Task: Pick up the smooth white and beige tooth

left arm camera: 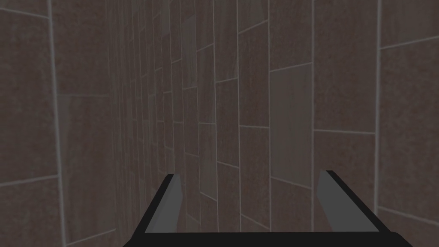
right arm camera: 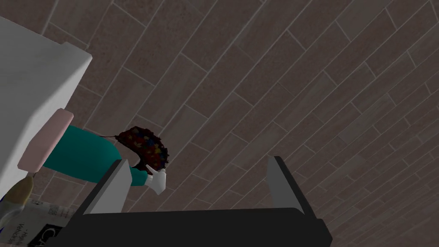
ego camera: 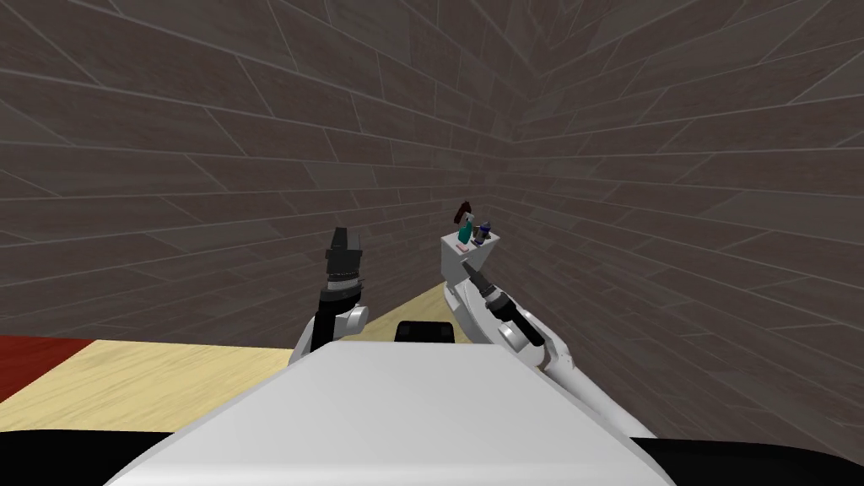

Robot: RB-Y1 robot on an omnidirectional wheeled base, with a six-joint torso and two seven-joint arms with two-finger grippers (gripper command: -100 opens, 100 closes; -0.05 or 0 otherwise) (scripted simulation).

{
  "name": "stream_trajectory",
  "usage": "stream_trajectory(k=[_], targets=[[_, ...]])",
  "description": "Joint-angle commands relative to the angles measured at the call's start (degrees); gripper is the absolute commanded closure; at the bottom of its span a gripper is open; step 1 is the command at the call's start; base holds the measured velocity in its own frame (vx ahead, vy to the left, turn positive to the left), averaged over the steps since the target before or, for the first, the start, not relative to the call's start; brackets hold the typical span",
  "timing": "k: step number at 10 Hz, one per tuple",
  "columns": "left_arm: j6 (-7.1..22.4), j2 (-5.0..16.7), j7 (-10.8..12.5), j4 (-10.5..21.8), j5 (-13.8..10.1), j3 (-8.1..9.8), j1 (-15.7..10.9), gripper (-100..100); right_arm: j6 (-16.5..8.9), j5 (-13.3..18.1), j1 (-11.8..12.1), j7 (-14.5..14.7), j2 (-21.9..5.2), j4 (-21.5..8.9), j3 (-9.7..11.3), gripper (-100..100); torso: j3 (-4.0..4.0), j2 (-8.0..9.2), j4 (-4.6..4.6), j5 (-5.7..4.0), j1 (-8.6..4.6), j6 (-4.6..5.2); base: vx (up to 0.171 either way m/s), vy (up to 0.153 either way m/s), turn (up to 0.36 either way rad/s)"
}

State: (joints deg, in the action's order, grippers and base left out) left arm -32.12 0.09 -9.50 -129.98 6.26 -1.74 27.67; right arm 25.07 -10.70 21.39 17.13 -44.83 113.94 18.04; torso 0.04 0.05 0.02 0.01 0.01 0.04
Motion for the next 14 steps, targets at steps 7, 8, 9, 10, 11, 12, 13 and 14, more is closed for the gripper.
stream_trajectory(k=[7, 8, 9, 10, 11, 12, 13, 14], targets=[[0.0, 0.0, 0.0, 0.0, 0.0, 0.00, 0.0, 0, -1.4, -1.2, -1.7, 2.6, -12.6, -5.6, 5.2, -100, 0.00, 0.01, 0.00, 0.02, 0.05, 0.01, -0.019, 0.023, 0.101], [0.0, 0.0, 0.0, 0.0, 0.0, 0.00, 0.0, 0, -1.9, -1.6, -2.1, 3.5, -14.9, -7.5, 6.9, -100, -0.01, -0.01, 0.00, 0.00, 0.00, 0.01, -0.003, 0.024, 0.164], [0.0, 0.0, 0.0, 0.0, 0.0, 0.00, 0.0, 0, -1.9, -1.6, -2.1, 3.5, -16.3, -7.5, 6.9, -100, -0.03, -0.04, -0.01, 0.00, 0.03, -0.03, -0.006, 0.020, 0.092], [0.0, 0.0, 0.0, 0.0, 0.0, 0.00, 0.0, 0, -2.5, -1.9, -2.4, 4.2, -18.6, -9.3, 8.6, -100, -0.02, -0.04, -0.01, 0.00, 0.02, 0.00, -0.008, 0.033, 0.194], [0.0, 0.0, 0.0, 0.0, 0.0, 0.00, 0.0, 0, -2.5, -1.9, -2.4, 4.2, -20.0, -9.3, 8.6, -100, -0.02, -0.03, -0.01, 0.00, 0.06, -0.03, -0.005, 0.023, 0.066], [0.0, 0.0, 0.0, 0.0, 0.0, 0.00, 0.0, 0, -3.0, -2.3, -2.7, 4.9, -22.1, -11.1, 10.3, -100, -0.02, -0.04, -0.01, 0.01, 0.04, 0.01, -0.001, 0.030, 0.155], [0.0, 0.0, 0.0, 0.0, 0.0, 0.00, 0.0, 0, -3.0, -2.3, -2.7, 4.9, -23.6, -11.1, 10.3, -100, -0.04, -0.06, -0.02, 0.00, 0.05, -0.03, 0.001, 0.026, 0.090], [0.0, 0.0, 0.0, 0.0, 0.0, 0.00, 0.0, 0, -3.5, -2.6, -2.8, 5.5, -25.9, -12.9, 11.9, -100, -0.04, -0.06, -0.01, 0.01, 0.04, 0.01, 0.005, 0.037, 0.174]])
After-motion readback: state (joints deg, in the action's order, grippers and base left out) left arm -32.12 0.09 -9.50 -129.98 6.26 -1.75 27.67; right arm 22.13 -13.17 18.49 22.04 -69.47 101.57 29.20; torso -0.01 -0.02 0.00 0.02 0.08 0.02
